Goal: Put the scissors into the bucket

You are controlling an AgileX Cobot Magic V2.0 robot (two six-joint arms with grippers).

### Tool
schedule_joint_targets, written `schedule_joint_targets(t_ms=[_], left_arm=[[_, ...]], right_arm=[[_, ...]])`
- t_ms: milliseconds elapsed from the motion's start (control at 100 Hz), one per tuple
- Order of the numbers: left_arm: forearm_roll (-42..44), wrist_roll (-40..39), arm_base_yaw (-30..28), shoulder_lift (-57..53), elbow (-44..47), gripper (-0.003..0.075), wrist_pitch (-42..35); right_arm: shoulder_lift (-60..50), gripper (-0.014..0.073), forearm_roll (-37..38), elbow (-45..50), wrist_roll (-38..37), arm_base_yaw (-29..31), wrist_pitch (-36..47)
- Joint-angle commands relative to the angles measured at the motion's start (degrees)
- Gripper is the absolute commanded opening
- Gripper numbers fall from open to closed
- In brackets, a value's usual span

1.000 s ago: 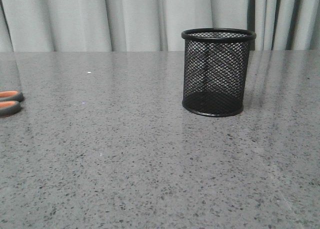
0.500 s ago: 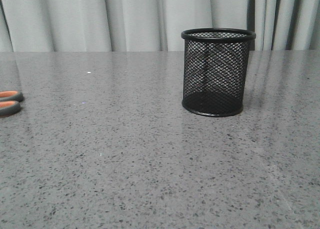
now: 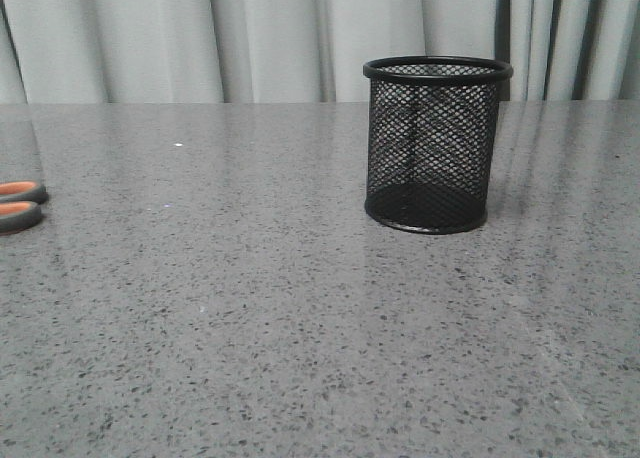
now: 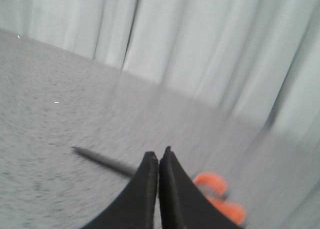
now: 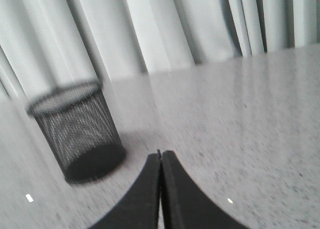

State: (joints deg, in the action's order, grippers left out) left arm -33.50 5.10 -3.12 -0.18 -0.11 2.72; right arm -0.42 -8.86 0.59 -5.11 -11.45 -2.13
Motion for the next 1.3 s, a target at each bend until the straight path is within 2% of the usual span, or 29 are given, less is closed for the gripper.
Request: schedule_joint_targets(t_ms=[0,70,180,280,370,470,550,590,730,800,850,950,1140,1220,1290], left_arm=[[-17.2,-0.61,-0.19,-1.48,1.56,-0.0021,-6.69],[-21.33,-0.61,-0.19,-1.48,1.56,-0.0021,-6.48],[-17.9,-0.5,-0.05,-1.48,1.04,-0.002,-5.09],[-12.68,-0.5,-0.05,-1.21,-1.89,0.0006,-3.16],[-5.22,-0.4,-0.05,0.61,-6.84,0.0113,1.08],[1.12,-0.4,-0.05,5.41,-12.95,0.0296,7.59],[5.4,-0.4,-0.05,11.78,-18.21,0.0405,12.19],[7.81,-0.4,-0.05,15.48,-20.46,0.0422,14.88],[13.86,0.14,-0.05,27.21,-30.78,0.0421,25.11],[15.52,5.81,0.27,32.93,-36.43,0.0419,30.57],[17.17,10.18,1.75,36.5,-40.37,0.0419,32.25],[25.86,12.37,5.92,42.37,-47.03,0.042,36.76],[53.2,13.46,18.98,53.08,-55.78,0.042,50.11],[57.46,15.69,24.1,57.03,-57.99,0.0419,54.89],[57.59,18.14,25.71,60.36,-59.81,0.0419,55.88]], right_arm=[[-1.41,-0.0045,-4.52,0.99,0.23,0.41,6.67],[-1.41,-0.0045,-8.23,0.99,0.23,0.41,6.67],[-1.41,-0.0045,-13.68,0.36,0.23,0.41,7.49],[-1.11,-0.0043,-13.58,-2.35,0.23,0.41,6.56],[0.8,-0.0042,-11.9,-6.1,0.23,0.41,4.99],[5.53,-0.0029,-8.53,-10.96,0.23,0.41,0.99],[10.92,0.0052,-7.66,-15.35,0.23,0.41,-1.82],[13.85,0.012,-7.66,-17.2,0.23,0.41,-3.25],[23.65,0.037,-7.66,-24.26,0.23,0.41,-8.8],[27.4,0.0429,-7.66,-27.42,0.23,0.41,-12.66],[30.02,0.043,-7.66,-29.41,0.23,0.31,-14.74],[32.62,0.0426,-7.66,-30.98,0.23,0.31,-16.09],[32.81,0.0426,-7.66,-31.1,0.23,0.31,-14.86],[32.81,0.0426,-7.66,-31.1,0.23,0.31,-14.96],[32.81,0.0426,-7.66,-31.1,0.23,0.31,-15.07]])
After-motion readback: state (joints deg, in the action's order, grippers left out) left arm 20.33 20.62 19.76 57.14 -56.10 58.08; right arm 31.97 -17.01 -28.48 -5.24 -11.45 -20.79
